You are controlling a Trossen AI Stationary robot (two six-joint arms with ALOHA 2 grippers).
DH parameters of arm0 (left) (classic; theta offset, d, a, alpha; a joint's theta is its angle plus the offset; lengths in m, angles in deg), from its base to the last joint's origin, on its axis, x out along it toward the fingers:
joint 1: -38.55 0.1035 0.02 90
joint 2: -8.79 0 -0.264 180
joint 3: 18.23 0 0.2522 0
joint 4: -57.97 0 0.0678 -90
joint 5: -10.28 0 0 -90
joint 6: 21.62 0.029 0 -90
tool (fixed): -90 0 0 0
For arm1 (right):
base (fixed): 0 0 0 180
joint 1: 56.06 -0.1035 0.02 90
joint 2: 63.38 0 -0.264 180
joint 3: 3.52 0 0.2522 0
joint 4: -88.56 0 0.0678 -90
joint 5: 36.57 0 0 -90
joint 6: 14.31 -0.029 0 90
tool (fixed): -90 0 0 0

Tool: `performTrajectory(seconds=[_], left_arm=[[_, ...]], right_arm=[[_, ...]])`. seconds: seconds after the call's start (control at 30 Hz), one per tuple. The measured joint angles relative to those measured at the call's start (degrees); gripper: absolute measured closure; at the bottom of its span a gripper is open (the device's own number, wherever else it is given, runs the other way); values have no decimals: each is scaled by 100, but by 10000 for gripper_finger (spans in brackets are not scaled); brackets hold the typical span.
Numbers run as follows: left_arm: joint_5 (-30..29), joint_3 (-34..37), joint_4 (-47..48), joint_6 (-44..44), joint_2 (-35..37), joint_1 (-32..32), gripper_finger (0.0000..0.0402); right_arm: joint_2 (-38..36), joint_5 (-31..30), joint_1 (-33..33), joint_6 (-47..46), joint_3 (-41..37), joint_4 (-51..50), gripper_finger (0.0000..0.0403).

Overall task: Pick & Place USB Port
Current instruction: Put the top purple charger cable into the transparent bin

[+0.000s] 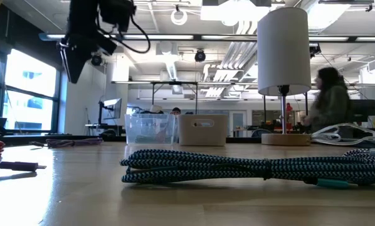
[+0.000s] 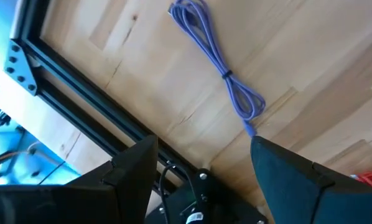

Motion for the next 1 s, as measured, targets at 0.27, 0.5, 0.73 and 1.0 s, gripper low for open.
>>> performTrajectory(seconds=[0.27,0.5,0.73,1.0], left_arm=[[-39,0,-11,217,-780,0,149],[126,218,-3,350,-998,-85,149],[464,1051,-141,152,-967,-266,149],[957,1484,-1678,-9,-967,-57,149]], right_arm=[[0,75,-59,-111,0,-36,233],[0,73,-83,-109,0,-258,233],[0,72,-84,133,0,-471,233],[0,74,-79,418,0,-495,233]])
